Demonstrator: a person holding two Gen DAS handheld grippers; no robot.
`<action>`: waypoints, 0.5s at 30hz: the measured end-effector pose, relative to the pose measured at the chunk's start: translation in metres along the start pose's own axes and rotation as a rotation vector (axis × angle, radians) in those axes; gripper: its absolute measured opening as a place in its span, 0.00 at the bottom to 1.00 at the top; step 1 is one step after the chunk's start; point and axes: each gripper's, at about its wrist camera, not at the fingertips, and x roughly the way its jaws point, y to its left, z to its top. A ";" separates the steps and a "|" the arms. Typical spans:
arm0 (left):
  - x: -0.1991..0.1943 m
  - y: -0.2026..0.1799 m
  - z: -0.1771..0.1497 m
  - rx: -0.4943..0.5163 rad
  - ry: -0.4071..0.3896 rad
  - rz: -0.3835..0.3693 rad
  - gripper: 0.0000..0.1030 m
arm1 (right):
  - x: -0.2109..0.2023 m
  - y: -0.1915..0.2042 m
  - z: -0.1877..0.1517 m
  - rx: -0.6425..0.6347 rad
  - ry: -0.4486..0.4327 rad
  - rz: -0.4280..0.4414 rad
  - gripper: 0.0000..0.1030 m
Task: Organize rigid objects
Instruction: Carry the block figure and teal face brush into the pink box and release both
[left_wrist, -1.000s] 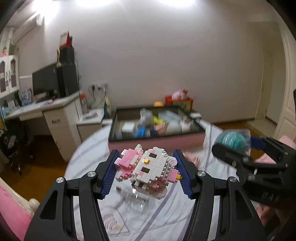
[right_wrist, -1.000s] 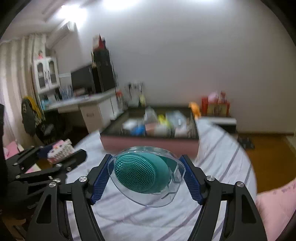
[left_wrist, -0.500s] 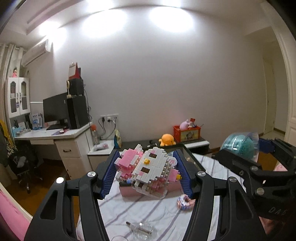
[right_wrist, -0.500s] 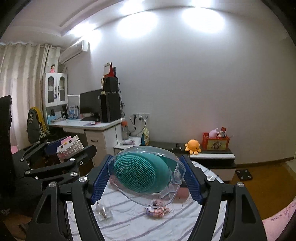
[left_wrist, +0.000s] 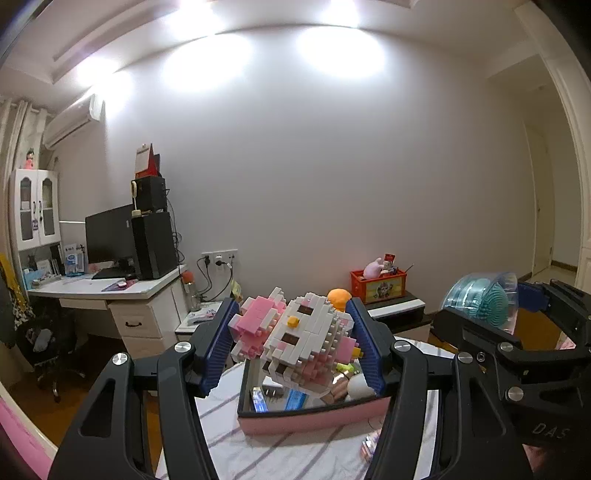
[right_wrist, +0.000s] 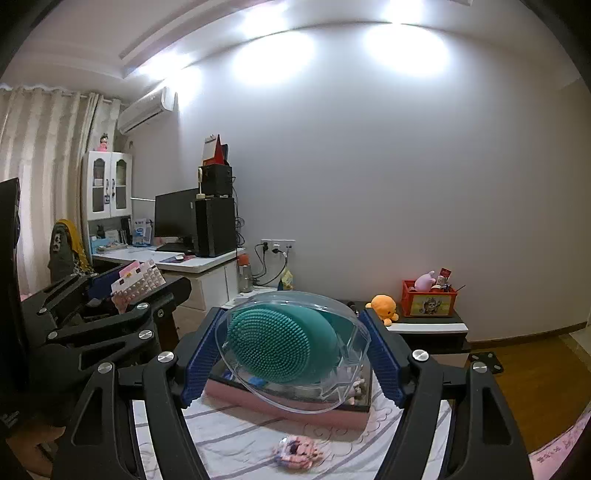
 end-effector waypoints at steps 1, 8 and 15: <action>0.009 -0.001 0.000 0.008 0.005 0.000 0.59 | 0.004 -0.002 0.001 0.000 0.000 -0.001 0.73; 0.079 -0.001 -0.004 0.054 0.077 0.000 0.59 | 0.058 -0.017 0.002 -0.001 0.055 -0.009 0.73; 0.174 0.004 -0.031 0.069 0.248 -0.017 0.59 | 0.140 -0.037 -0.020 0.006 0.205 -0.008 0.73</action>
